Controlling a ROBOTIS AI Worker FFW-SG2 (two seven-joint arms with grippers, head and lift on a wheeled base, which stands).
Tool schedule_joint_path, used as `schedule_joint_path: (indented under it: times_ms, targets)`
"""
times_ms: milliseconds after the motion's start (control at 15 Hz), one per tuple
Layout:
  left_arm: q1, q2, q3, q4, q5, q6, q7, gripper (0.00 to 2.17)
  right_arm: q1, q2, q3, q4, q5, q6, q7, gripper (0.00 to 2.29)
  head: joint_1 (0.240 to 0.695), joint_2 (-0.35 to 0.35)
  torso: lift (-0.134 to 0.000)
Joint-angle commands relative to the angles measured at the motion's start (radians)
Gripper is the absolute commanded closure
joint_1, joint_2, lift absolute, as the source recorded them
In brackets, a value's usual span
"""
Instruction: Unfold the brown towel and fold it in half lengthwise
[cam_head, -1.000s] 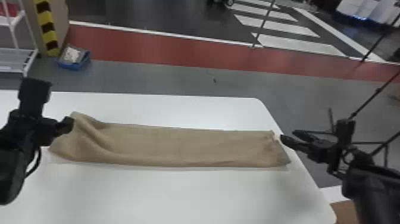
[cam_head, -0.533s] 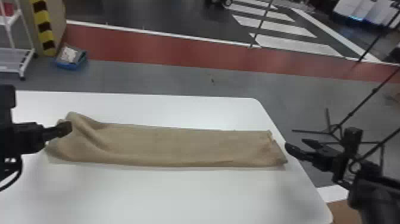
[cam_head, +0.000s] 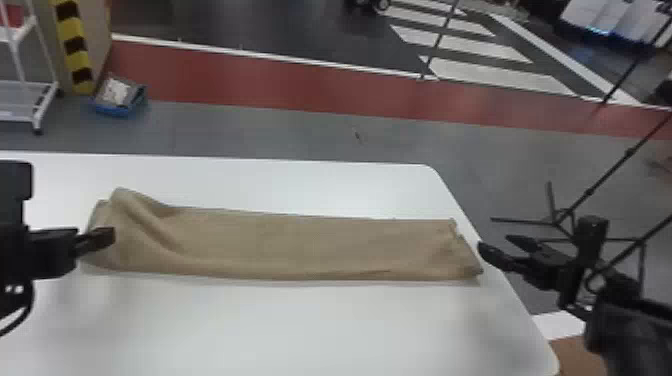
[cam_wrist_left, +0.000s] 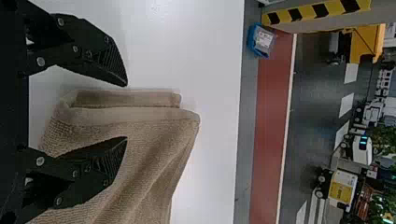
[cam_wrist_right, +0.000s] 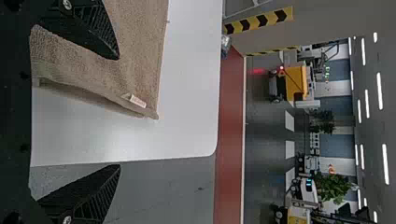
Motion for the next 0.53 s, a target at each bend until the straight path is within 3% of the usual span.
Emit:
schedule_joint_path:
  times_ms: [0, 67, 467]
  targets:
    - [0.021, 0.001, 0.009, -0.026, 0.002, 0.008, 0.000, 1.16, 0.000, -0.001, 0.000, -0.001, -0.002, 0.003, 0.002, 0.06, 0.695, -0.350, -0.107]
    - [0.029, 0.001, 0.012, -0.037, 0.001, 0.026, -0.001, 1.38, 0.002, -0.001, 0.000, -0.005, -0.002, 0.003, 0.002, 0.06, 0.695, -0.350, -0.107]
    - [0.064, 0.007, 0.080, -0.085, 0.009, 0.066, -0.016, 1.47, 0.002, 0.001, 0.000, -0.008, -0.010, 0.006, 0.005, 0.07, 0.695, -0.350, -0.107]
